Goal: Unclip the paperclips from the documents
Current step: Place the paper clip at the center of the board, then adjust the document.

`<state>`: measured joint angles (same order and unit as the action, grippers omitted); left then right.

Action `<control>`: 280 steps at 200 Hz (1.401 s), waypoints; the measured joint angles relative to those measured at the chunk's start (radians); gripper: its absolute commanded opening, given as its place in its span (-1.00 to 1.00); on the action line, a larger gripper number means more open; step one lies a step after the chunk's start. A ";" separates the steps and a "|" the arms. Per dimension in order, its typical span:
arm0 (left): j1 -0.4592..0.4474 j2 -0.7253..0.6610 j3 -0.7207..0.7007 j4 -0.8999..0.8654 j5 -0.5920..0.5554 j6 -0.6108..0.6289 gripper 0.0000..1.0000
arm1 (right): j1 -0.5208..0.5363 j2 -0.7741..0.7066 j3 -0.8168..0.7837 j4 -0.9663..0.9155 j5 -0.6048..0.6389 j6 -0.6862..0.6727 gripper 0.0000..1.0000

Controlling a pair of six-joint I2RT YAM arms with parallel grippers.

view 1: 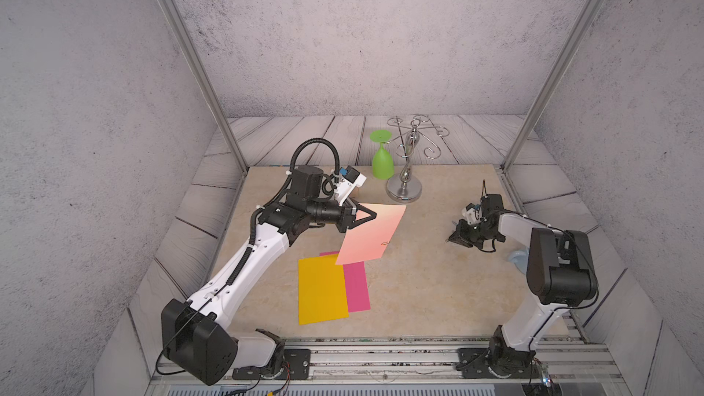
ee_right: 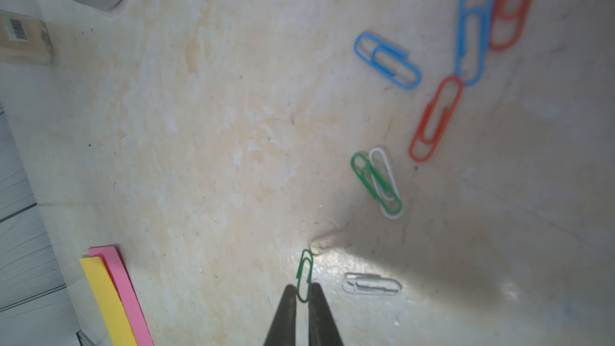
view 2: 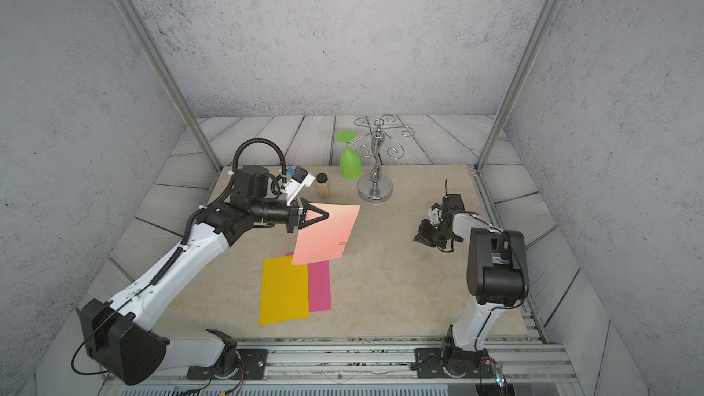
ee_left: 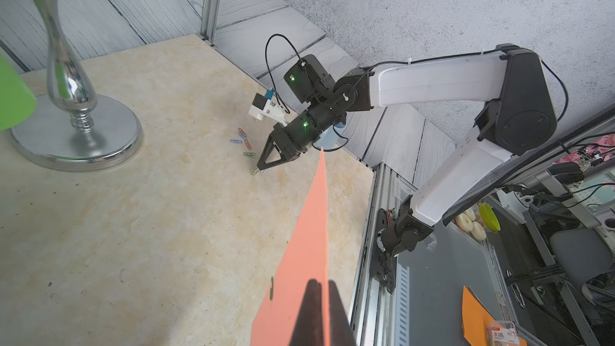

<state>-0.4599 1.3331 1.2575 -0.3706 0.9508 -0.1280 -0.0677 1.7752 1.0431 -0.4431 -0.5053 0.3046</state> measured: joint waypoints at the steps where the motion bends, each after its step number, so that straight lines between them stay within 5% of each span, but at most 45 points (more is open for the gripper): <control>1: 0.000 0.000 0.000 0.000 0.000 0.000 -1.00 | 0.000 0.000 0.000 0.000 0.001 0.000 -0.64; 62: 0.000 0.000 0.000 0.000 -0.007 0.000 -1.00 | 0.000 -0.027 -0.007 -0.011 -0.050 0.000 -0.46; 139: 0.000 0.032 0.017 0.000 -0.004 -0.009 -1.00 | 0.069 -0.395 -0.058 0.078 -0.315 -0.036 0.21; 199: -0.001 0.076 0.072 0.000 0.004 -0.016 -1.00 | 0.226 -0.485 -0.077 0.251 -0.532 -0.050 0.62; 280: -0.041 0.093 0.132 0.002 0.068 -0.037 -1.00 | 0.354 -0.522 -0.083 0.370 -0.645 -0.100 0.70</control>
<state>-0.5007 1.4265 1.3899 -0.3691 1.0187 -0.1654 0.2863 1.2530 0.9600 -0.0731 -1.1507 0.2050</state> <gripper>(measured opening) 0.057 0.849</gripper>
